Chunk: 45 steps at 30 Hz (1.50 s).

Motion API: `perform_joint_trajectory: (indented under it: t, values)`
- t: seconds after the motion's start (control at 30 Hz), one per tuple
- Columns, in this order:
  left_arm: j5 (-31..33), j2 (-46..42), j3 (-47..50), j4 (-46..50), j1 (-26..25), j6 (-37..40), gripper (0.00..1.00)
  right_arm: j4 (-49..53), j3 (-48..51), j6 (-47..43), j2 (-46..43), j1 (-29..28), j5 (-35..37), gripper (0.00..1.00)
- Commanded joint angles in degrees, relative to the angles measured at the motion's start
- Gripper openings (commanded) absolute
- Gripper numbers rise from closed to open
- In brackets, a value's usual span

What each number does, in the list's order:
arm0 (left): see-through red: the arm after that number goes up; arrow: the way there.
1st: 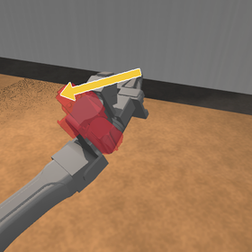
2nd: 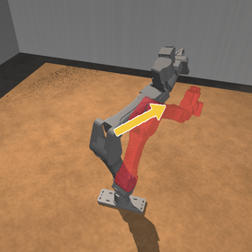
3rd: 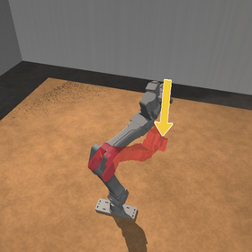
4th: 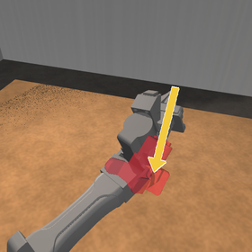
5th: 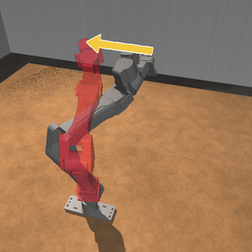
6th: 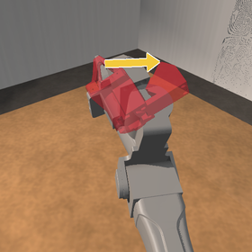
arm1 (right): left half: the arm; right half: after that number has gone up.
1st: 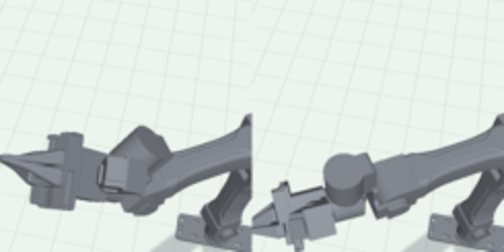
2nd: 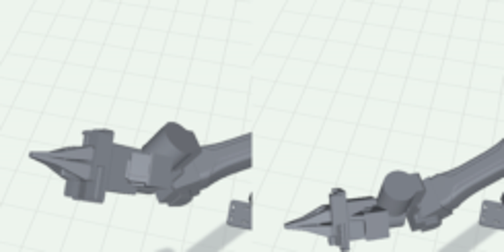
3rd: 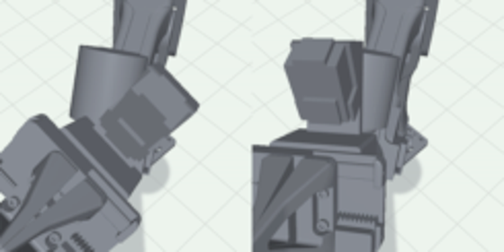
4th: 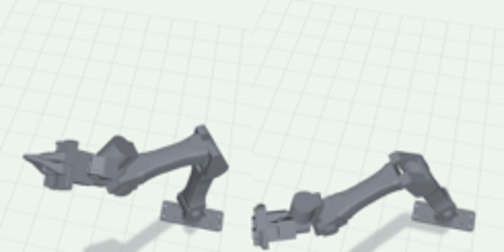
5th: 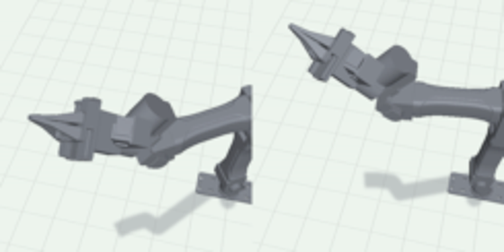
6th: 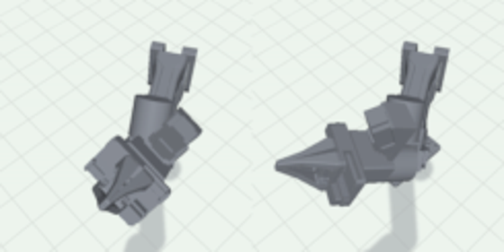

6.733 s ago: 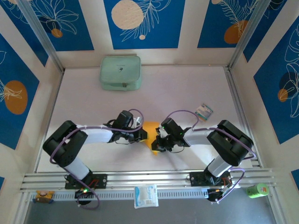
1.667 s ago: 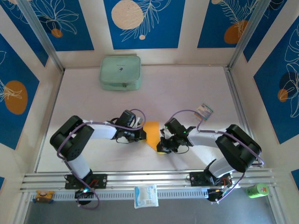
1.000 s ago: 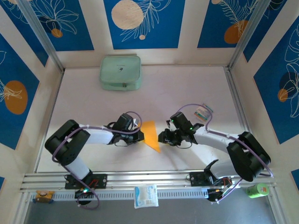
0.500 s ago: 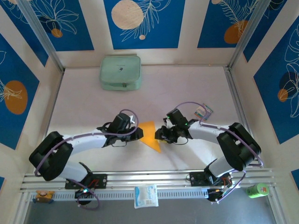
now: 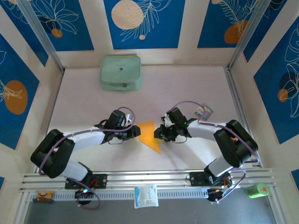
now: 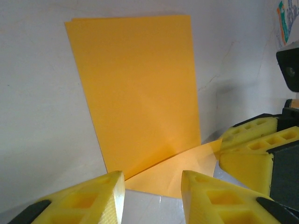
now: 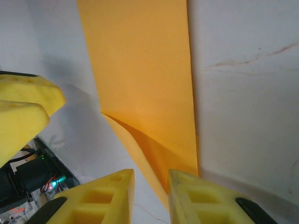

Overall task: Fold a paper plane with a square sheet of paper (pick it up from the middle)
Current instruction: Third fold the triangle at the center of the table, then fourth fold the wing at the center of the table.

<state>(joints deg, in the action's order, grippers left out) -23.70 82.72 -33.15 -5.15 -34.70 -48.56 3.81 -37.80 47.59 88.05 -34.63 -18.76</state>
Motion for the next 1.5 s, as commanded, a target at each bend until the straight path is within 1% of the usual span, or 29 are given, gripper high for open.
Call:
perform_joint_trajectory:
  t: [0.0, 0.17, 0.27, 0.4, 0.5, 0.63, 0.8, 0.93, 1.1, 1.27, 1.4, 1.47]
  values:
    - [-3.01, 1.21, 0.28, -1.69, 0.82, 0.01, 0.37, -0.53, 0.67, -1.71, 0.09, 0.53, -3.12, 0.22]
    - [-4.35, 2.57, 0.02, -3.19, 1.17, -1.07, 0.38, -0.95, 1.18, -2.53, 0.19, 1.21, -3.77, 0.21]
    - [-5.18, 3.02, 0.04, -3.91, 1.34, -1.45, 0.39, -0.95, 1.22, -2.85, 0.44, 1.66, -3.79, 0.18]
    - [-6.34, 3.74, 0.02, -4.76, 1.85, -1.80, 0.40, -1.23, 1.35, -3.45, 0.29, 2.02, -4.44, 0.11]
    - [-7.42, 4.37, -0.02, -5.29, 2.27, -2.24, 0.41, -1.47, 1.74, -3.74, -0.33, 2.33, -4.74, 0.08]
    - [-8.45, 4.56, 0.01, -5.49, 2.70, -2.24, 0.43, -2.52, 2.52, -3.66, -1.03, 2.98, -5.49, 0.06]
    - [-8.38, 4.54, -0.24, -5.27, 3.47, -2.33, 0.50, -3.95, 3.82, -3.22, -2.17, 3.90, -6.43, 0.06]
    - [-8.82, 5.03, -0.90, -5.22, 3.90, -2.42, 0.53, -4.87, 4.61, -3.12, -2.70, 4.74, -7.10, 0.06]
    - [-9.44, 6.43, -1.33, -6.09, 3.85, -3.00, 0.53, -7.19, 5.66, -2.45, -2.62, 5.71, -8.96, 0.06]
    - [-10.86, 8.09, -1.76, -8.98, 3.85, -4.59, 0.51, -7.31, 5.65, -2.52, -2.01, 5.88, -8.92, 0.06]
    - [-11.31, 9.43, -2.29, -9.72, 3.85, -4.82, 0.48, -7.41, 5.61, -2.52, -1.74, 5.89, -9.10, 0.06]
    - [-11.86, 10.45, -2.54, -11.00, 3.85, -5.67, 0.44, -7.29, 5.49, -2.62, -1.62, 5.98, -9.05, 0.06]
